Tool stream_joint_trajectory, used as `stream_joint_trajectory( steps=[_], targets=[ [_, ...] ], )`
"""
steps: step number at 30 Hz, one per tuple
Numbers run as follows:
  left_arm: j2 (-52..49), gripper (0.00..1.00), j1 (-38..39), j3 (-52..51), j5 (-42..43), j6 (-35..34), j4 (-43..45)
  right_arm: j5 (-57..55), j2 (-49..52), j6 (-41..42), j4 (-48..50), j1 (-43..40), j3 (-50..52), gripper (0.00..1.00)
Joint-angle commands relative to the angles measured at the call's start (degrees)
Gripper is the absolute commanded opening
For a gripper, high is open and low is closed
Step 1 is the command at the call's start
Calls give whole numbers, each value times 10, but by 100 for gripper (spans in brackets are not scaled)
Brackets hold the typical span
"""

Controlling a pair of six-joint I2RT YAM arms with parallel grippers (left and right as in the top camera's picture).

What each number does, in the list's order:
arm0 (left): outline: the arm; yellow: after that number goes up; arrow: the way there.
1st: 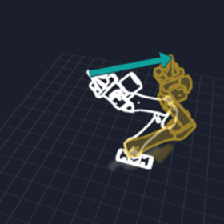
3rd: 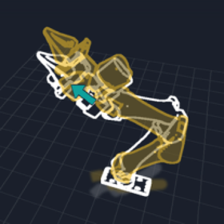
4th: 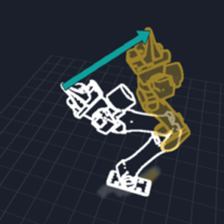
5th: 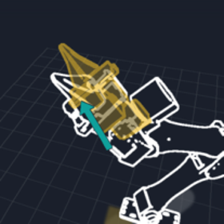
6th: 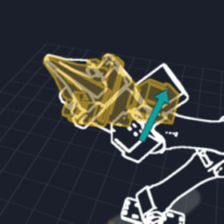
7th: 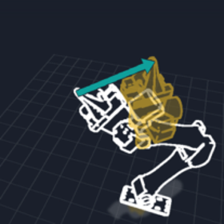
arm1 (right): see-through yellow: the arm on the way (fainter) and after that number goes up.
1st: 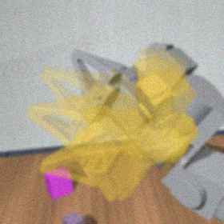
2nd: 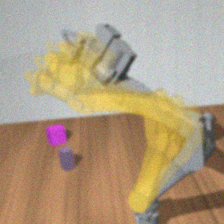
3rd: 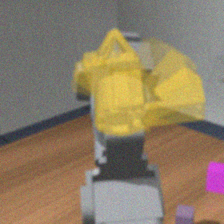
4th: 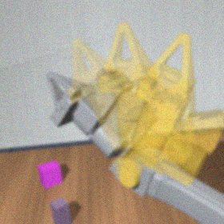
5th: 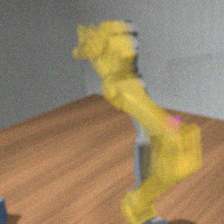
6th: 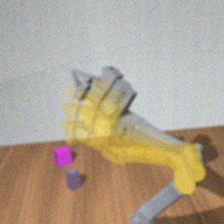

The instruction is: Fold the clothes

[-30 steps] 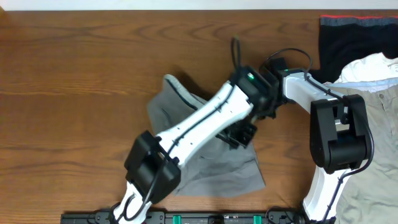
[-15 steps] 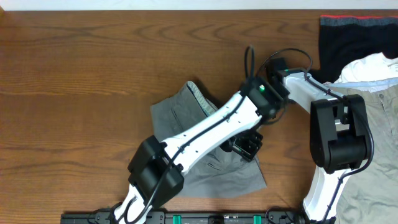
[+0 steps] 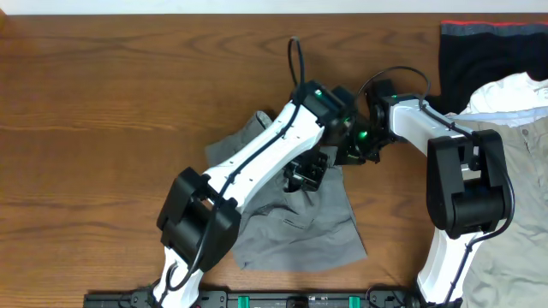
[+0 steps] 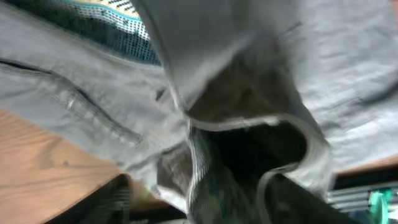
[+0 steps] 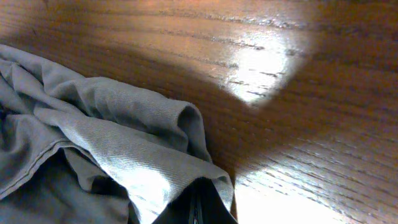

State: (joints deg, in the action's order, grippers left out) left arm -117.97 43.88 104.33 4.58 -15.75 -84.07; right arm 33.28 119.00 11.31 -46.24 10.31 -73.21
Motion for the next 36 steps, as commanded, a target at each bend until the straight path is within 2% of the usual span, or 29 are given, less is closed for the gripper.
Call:
stream_joint_trajectory(
  steps=[1,2,7,9,14,16,17,19,21,24,28,32,36],
  targets=[
    [10,56,-5,-31,43,-5,14,-89,47,4,4,4,17,1],
    [10,53,-5,-31,68,-4,16,-89,47,4,4,4,17,1],
    [11,14,0,-30,278,19,9,-89,47,4,4,4,17,1],
    [11,9,10,-30,333,48,2,-89,47,5,4,4,17,1],
    [11,7,64,-30,333,99,-3,-90,47,9,7,4,17,1],
    [11,10,84,-30,302,101,-7,-91,47,9,6,4,17,1],
    [11,16,90,-30,285,100,-12,-91,47,9,6,4,17,1],
    [11,44,97,-30,265,96,-23,-91,47,9,7,4,17,1],
    [11,61,98,-30,262,95,-34,-91,47,9,6,4,17,1],
    [12,68,98,-29,260,95,-49,-91,47,9,6,4,17,1],
    [20,69,94,-12,228,91,-74,-96,47,9,6,4,17,1],
    [55,66,75,15,175,56,-89,-95,47,9,6,4,17,1],
    [104,51,40,19,94,-2,-56,-95,47,9,6,4,17,1]
  ],
)
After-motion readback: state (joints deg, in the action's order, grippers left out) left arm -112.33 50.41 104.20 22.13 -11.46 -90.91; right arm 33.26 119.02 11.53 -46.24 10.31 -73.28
